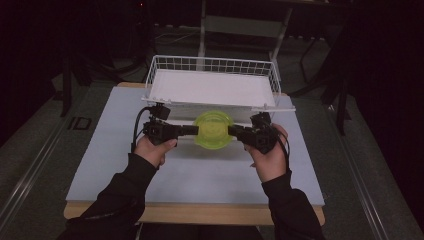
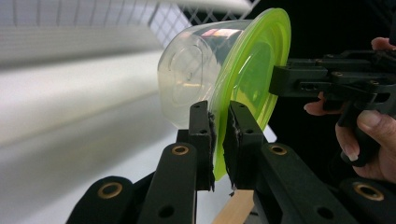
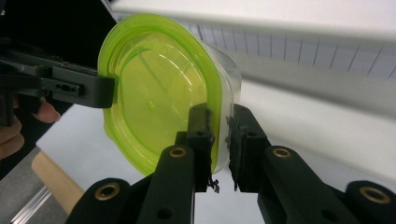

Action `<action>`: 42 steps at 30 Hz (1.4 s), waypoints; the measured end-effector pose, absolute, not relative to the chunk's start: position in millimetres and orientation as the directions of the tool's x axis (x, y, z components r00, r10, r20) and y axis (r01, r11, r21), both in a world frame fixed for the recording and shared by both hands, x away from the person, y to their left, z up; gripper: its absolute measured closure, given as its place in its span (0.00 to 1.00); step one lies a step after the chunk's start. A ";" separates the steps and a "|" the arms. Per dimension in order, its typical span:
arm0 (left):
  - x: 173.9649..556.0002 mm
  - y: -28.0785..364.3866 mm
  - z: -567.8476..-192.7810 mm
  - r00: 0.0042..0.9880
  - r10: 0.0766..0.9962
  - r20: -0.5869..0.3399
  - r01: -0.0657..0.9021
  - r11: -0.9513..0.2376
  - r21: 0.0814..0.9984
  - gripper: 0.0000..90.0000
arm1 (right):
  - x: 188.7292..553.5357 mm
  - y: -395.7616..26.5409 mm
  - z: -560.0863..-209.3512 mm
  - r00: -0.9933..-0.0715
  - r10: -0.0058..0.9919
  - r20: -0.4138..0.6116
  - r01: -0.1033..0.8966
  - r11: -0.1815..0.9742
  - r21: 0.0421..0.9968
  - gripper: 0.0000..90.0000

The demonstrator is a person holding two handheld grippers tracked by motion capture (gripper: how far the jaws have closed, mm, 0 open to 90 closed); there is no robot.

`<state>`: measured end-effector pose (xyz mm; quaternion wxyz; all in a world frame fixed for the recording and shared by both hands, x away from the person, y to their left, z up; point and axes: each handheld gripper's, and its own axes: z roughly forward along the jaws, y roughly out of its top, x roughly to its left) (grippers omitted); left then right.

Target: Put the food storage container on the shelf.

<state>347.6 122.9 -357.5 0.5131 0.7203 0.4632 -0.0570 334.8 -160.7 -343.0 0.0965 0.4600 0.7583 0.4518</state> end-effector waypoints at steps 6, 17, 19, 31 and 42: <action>362.1 124.3 -324.6 0.550 0.634 -0.543 0.713 -0.018 0.701 0.92 | 353.6 -155.2 -314.3 -0.541 0.792 0.285 0.612 0.138 0.778 0.89; 397.5 124.4 -295.3 0.507 0.677 -0.533 0.721 0.006 0.693 0.92 | 391.8 -143.2 -288.7 -0.481 0.827 0.292 0.639 0.103 0.762 0.88; 404.2 123.7 -293.0 0.501 0.684 -0.531 0.719 0.014 0.695 0.92 | 399.3 -142.7 -285.9 -0.469 0.830 0.301 0.647 0.091 0.757 0.88; 441.7 118.8 -304.5 0.448 0.701 -0.554 0.753 0.038 0.657 0.92 | 435.8 -143.7 -292.1 -0.397 0.845 0.357 0.707 0.034 0.706 0.88; 457.8 125.8 -307.9 0.425 0.708 -0.564 0.766 0.051 0.641 0.90 | 452.3 -136.4 -290.8 -0.378 0.843 0.382 0.751 0.038 0.659 0.88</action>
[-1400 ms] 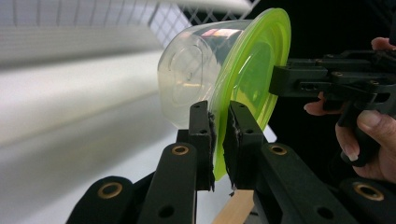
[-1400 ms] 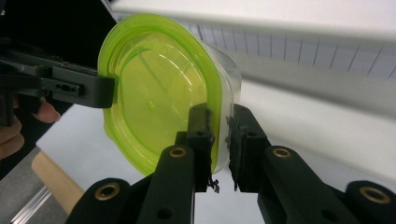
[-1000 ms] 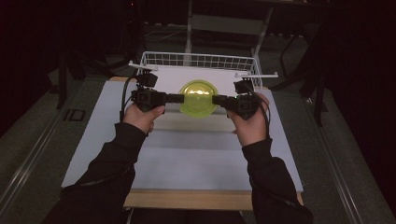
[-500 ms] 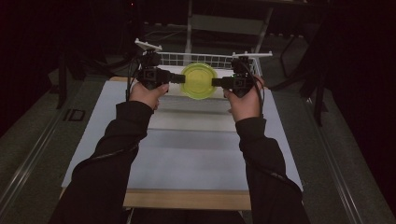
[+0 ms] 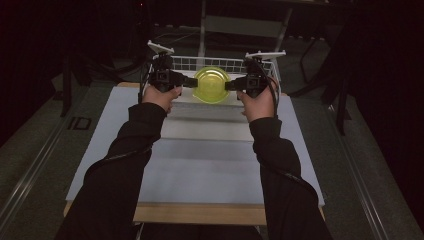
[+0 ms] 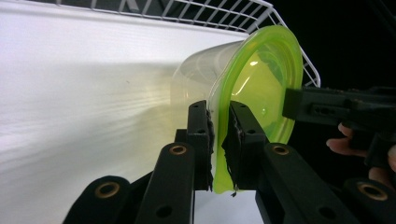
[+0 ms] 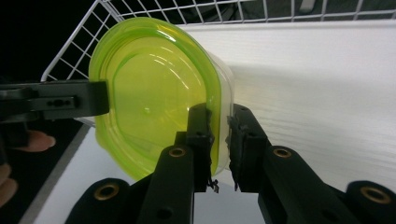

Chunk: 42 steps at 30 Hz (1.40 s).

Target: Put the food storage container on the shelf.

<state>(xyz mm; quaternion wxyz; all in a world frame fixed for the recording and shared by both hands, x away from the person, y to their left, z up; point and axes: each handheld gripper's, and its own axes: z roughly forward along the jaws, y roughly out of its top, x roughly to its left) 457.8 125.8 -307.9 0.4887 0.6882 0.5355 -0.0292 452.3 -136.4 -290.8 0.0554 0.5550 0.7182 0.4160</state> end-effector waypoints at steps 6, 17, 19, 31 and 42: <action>468.2 125.7 -306.7 0.414 0.713 -0.566 0.765 0.065 0.641 0.87 | 464.7 -137.1 -292.0 -0.357 0.831 0.426 0.774 0.008 0.633 0.86; 479.4 115.7 -315.7 0.414 0.730 -0.545 0.756 0.057 0.652 0.62 | 476.5 -137.0 -294.0 -0.360 0.832 0.423 0.758 -0.004 0.653 0.64; 478.2 117.1 -315.3 0.416 0.734 -0.537 0.747 0.060 0.662 0.59 | 474.9 -136.2 -290.8 -0.390 0.836 0.386 0.732 0.027 0.680 0.57; 440.7 137.3 -300.1 0.467 0.715 -0.521 0.674 0.095 0.733 0.54 | 450.7 -134.0 -277.2 -0.460 0.847 0.266 0.657 0.123 0.744 0.46; 395.5 129.7 -309.6 0.625 0.611 -0.486 0.594 0.033 0.804 0.26 | 417.3 -131.2 -276.6 -0.575 0.797 0.187 0.566 0.222 0.794 0.27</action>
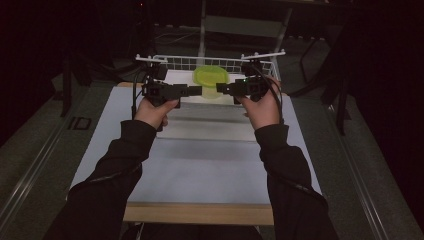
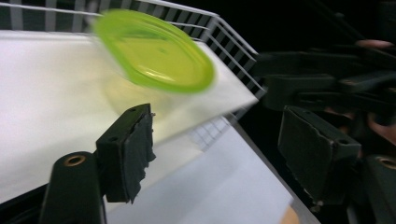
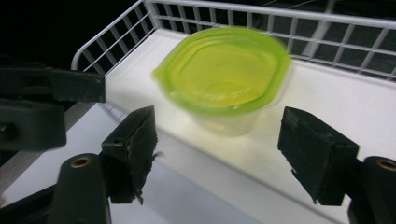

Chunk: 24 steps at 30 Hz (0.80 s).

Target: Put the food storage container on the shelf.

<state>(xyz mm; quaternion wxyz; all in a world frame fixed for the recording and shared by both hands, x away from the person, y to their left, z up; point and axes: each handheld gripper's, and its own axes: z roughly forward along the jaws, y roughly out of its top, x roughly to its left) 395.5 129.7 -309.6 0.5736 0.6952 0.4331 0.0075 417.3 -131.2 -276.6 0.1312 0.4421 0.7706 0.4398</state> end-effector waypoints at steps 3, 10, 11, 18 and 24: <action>387.8 130.3 -312.2 0.665 0.598 -0.447 0.541 0.027 0.841 0.16 | 408.2 -129.2 -280.6 -0.596 0.779 0.195 0.548 0.217 0.808 0.25; 366.3 129.3 -320.5 0.741 0.574 -0.350 0.435 -0.011 0.900 0.06 | 387.2 -126.8 -293.1 -0.639 0.748 0.181 0.493 0.217 0.843 0.21; 355.1 127.1 -327.8 0.765 0.554 -0.330 0.423 -0.045 0.905 0.03 | 379.9 -125.9 -298.3 -0.664 0.733 0.145 0.468 0.257 0.846 0.18; 328.6 126.0 -345.0 0.801 0.542 -0.255 0.356 -0.087 0.931 0.03 | 362.8 -128.4 -319.0 -0.701 0.703 0.121 0.440 0.292 0.849 0.18; 312.1 126.6 -364.5 0.812 0.535 -0.234 0.342 -0.112 0.933 0.03 | 348.4 -133.4 -343.5 -0.725 0.674 0.139 0.440 0.299 0.847 0.18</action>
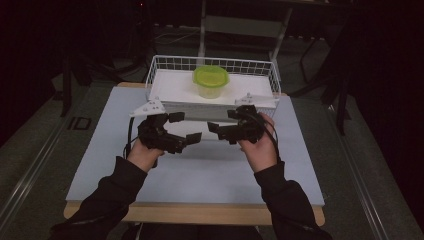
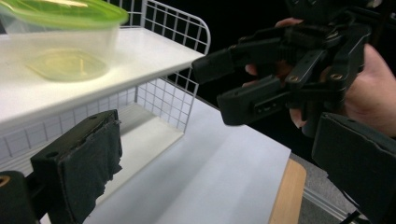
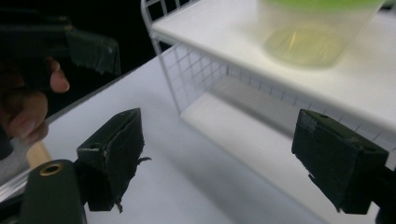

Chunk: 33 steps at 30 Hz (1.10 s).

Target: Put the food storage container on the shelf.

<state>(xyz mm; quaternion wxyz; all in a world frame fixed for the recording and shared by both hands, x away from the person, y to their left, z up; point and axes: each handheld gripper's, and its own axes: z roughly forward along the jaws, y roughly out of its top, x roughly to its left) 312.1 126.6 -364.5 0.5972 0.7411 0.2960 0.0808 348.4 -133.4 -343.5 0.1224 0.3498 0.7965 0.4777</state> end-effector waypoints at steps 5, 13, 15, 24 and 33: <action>296.3 128.7 -393.3 0.823 0.528 -0.208 0.331 -0.149 0.932 0.03 | 330.9 -141.4 -373.3 -0.756 0.645 0.114 0.424 0.350 0.835 0.18; 278.4 132.5 -419.5 0.848 0.489 -0.205 0.329 -0.181 0.927 0.03 | 311.6 -158.0 -397.0 -0.773 0.626 0.103 0.409 0.367 0.836 0.18; 275.2 132.9 -422.9 0.851 0.486 -0.199 0.327 -0.194 0.925 0.03 | 306.0 -162.8 -402.5 -0.776 0.622 0.108 0.406 0.361 0.839 0.18; 262.7 148.8 -454.9 0.843 0.500 -0.196 0.355 -0.245 0.902 0.03 | 290.5 -183.5 -432.8 -0.773 0.627 0.099 0.417 0.383 0.825 0.18; 250.5 162.7 -475.6 0.844 0.507 -0.176 0.365 -0.301 0.881 0.03 | 276.1 -207.4 -461.1 -0.752 0.642 0.150 0.470 0.362 0.805 0.18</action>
